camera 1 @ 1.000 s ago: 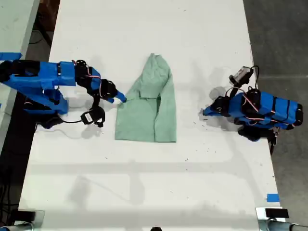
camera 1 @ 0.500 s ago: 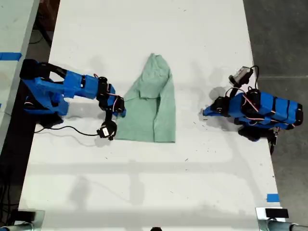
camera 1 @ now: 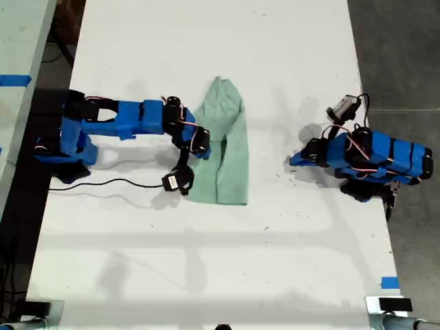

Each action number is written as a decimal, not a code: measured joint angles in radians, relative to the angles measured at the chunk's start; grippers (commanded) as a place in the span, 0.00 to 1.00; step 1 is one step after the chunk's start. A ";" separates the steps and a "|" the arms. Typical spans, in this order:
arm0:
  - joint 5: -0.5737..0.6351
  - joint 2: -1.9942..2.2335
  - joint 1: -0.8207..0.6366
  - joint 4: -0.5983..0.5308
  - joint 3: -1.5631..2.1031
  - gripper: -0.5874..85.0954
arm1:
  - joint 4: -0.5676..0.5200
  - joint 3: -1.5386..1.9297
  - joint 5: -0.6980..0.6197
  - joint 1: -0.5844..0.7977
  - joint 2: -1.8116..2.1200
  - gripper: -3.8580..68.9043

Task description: Fold t shirt

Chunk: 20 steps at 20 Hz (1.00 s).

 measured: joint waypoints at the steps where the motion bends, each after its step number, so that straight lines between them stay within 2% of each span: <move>1: 0.012 -0.052 0.011 -0.051 -0.043 0.00 | 0.000 0.000 0.000 0.000 0.000 0.08; 2: 0.031 -0.100 0.023 -0.109 -0.067 0.01 | 0.000 0.000 0.000 -0.003 0.000 0.08; 3: 0.054 -0.129 0.034 -0.172 -0.078 0.18 | 0.000 0.000 0.000 -0.005 0.000 0.08; 4: 0.078 -0.158 0.044 -0.233 -0.086 0.26 | 0.000 0.000 0.000 -0.005 0.000 0.08; 5: 0.094 -0.179 0.054 -0.279 -0.089 0.30 | 0.000 0.000 0.000 -0.005 0.000 0.08; 11: 0.141 -0.176 0.075 -0.321 -0.091 0.25 | 0.000 0.000 0.000 -0.009 0.000 0.08; 12: 0.150 -0.163 0.075 -0.321 -0.091 0.22 | 0.000 0.000 0.000 -0.009 0.000 0.08; 13: 0.155 -0.146 0.075 -0.321 -0.091 0.07 | 0.000 0.000 0.000 -0.009 0.000 0.08; 14: 0.158 -0.124 0.075 -0.314 -0.087 0.01 | 0.000 0.000 0.000 -0.012 0.000 0.08; 18: 0.156 0.120 0.075 -0.301 0.127 0.01 | 0.000 0.000 0.000 -0.015 0.000 0.08; 20: 0.124 0.345 0.075 -0.420 0.402 0.01 | 0.000 0.000 0.000 -0.021 0.000 0.08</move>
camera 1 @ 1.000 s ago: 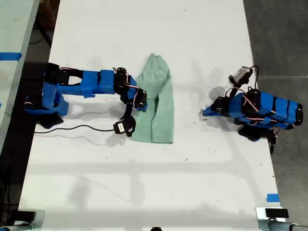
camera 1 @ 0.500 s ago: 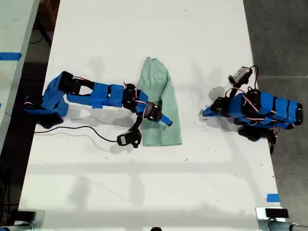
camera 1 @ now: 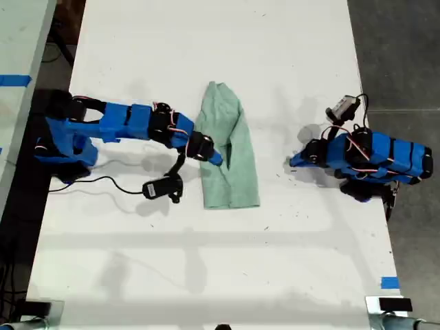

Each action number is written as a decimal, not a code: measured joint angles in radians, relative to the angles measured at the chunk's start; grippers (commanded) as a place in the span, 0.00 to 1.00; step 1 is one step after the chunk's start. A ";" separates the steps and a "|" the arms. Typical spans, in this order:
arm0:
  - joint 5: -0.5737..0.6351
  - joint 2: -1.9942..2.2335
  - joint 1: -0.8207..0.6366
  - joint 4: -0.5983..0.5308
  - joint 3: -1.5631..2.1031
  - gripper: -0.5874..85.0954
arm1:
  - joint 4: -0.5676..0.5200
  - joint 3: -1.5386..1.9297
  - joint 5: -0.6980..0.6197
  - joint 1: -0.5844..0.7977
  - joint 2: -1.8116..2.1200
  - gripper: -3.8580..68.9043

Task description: Fold t shirt

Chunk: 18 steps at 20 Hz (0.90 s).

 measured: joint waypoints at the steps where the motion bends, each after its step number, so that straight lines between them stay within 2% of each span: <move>1: -0.020 0.153 0.000 -0.104 0.189 0.01 | 0.000 0.000 0.000 0.000 0.000 0.08; 3: -0.069 0.505 0.000 -0.310 0.609 0.01 | 0.000 0.000 0.000 0.000 0.000 0.08; 7: -0.149 1.077 -0.040 -0.462 1.282 0.01 | 0.000 0.000 0.000 0.000 0.000 0.08; 10: -0.161 1.394 -0.037 -0.485 1.586 0.01 | 0.000 0.000 0.000 0.000 0.000 0.08; 13: -0.183 1.551 -0.086 -0.482 1.687 0.01 | 0.000 0.000 0.000 0.000 0.000 0.08; 18: -0.235 1.740 -0.110 -0.328 1.729 0.01 | 0.000 0.000 0.000 0.000 0.000 0.08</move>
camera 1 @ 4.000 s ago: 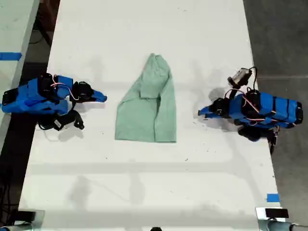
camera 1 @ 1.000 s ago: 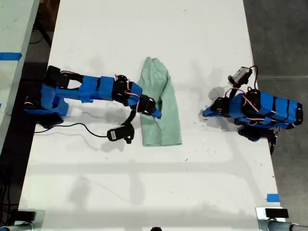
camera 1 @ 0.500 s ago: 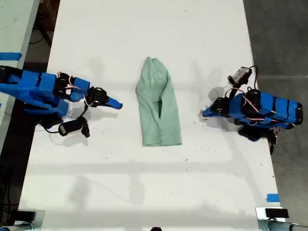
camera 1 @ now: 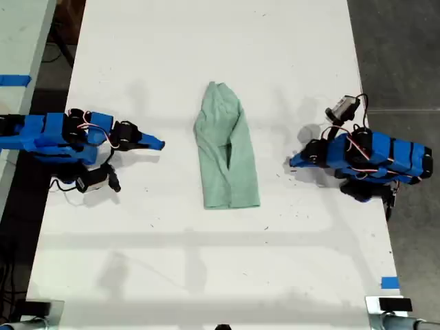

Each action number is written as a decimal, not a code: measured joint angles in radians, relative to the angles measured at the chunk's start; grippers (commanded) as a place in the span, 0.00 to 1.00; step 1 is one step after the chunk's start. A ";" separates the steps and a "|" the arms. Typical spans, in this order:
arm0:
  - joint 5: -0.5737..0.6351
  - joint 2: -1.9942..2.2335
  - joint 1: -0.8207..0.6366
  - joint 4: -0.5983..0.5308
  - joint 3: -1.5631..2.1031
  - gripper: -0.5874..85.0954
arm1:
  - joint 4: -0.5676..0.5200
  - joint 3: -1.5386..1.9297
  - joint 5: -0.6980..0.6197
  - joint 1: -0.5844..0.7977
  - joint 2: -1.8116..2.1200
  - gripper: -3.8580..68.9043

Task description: Fold t shirt

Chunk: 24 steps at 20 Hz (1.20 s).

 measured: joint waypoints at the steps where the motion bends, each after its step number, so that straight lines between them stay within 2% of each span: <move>1: -0.002 0.012 0.000 0.015 0.000 0.01 | 0.000 0.000 0.000 0.000 0.000 0.08; 5: -0.017 0.114 -0.003 0.109 0.000 0.01 | 0.000 0.000 0.000 0.000 0.000 0.08; 9: -0.017 0.275 -0.028 0.293 0.005 0.01 | 0.000 0.000 0.000 -0.002 0.000 0.08; 24: -0.020 0.296 -0.041 0.305 0.006 0.01 | 0.000 0.000 0.000 -0.009 0.000 0.08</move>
